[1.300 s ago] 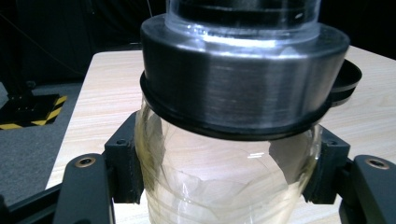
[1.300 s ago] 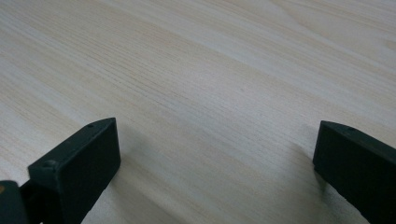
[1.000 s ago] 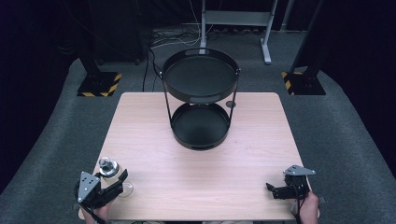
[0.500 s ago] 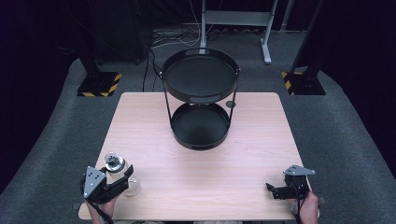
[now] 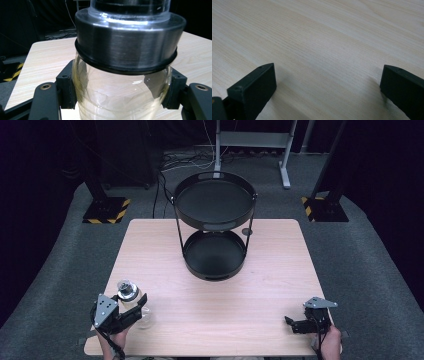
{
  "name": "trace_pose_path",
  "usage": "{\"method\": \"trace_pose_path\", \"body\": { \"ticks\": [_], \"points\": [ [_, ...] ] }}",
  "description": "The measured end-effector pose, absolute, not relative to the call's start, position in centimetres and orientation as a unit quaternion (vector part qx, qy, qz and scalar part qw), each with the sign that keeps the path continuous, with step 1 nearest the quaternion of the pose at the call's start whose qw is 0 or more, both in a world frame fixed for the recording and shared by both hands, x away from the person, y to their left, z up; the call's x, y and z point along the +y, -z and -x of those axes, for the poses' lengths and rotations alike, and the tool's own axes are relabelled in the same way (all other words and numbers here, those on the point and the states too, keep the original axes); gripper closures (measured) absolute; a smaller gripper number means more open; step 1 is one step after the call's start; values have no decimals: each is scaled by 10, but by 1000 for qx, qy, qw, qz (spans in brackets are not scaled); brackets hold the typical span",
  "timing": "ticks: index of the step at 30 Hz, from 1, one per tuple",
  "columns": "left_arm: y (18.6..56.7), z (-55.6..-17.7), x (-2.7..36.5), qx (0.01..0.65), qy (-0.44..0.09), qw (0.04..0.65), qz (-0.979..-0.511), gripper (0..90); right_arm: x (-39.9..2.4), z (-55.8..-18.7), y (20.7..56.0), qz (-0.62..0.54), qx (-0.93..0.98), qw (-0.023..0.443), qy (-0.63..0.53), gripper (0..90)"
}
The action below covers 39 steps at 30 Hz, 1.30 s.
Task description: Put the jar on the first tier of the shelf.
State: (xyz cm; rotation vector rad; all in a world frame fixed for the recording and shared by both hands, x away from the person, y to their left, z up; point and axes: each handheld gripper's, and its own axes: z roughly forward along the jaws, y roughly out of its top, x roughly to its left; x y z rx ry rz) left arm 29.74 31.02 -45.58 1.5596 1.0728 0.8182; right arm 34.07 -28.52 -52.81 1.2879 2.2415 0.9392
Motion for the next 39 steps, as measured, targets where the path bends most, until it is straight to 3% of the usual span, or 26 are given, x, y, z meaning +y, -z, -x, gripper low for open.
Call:
{"method": "trace_pose_path", "body": {
  "ticks": [39],
  "points": [
    [440,-327,281,411,-333,524,-668,310,-285,-341,528,-459,799,194,-335,0]
  ]
}}
